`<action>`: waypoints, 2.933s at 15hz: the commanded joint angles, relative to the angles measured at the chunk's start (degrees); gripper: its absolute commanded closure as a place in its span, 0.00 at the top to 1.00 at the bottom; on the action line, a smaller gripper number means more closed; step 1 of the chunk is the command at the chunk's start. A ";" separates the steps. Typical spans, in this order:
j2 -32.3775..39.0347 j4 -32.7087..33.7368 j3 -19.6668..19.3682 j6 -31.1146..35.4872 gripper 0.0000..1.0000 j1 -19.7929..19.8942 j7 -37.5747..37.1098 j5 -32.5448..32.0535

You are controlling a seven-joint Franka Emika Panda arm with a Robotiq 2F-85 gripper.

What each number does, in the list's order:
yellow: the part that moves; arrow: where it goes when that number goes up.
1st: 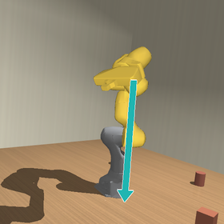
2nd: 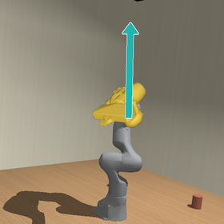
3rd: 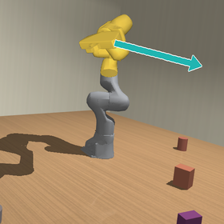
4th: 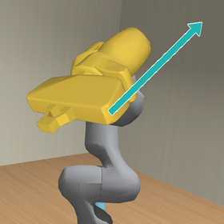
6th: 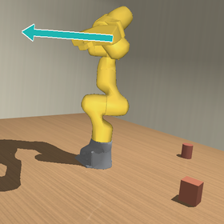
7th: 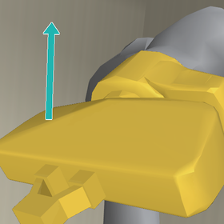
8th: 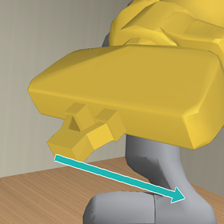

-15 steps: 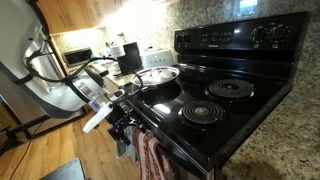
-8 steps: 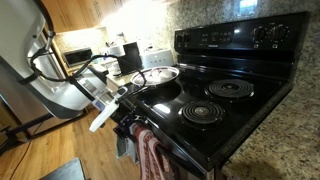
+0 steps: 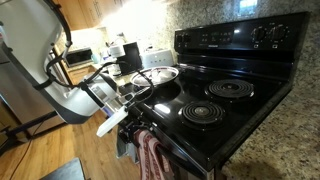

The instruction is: Remove the red and pink towel from the oven door and put it on the right side of the countertop

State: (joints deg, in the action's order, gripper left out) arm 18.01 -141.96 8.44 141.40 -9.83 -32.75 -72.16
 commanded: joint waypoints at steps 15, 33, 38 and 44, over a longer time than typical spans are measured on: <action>3.05 4.07 1.56 -10.31 0.26 -4.31 1.43 4.93; -6.81 -2.52 8.05 -20.93 0.01 -9.19 -1.70 10.53; -10.78 -4.07 9.79 -22.80 0.01 -10.19 -0.84 12.27; -17.03 -4.43 12.07 -28.58 0.01 -11.53 0.93 17.29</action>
State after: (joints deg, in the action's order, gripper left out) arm 6.50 -144.71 19.50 116.07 -20.56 -33.74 -58.05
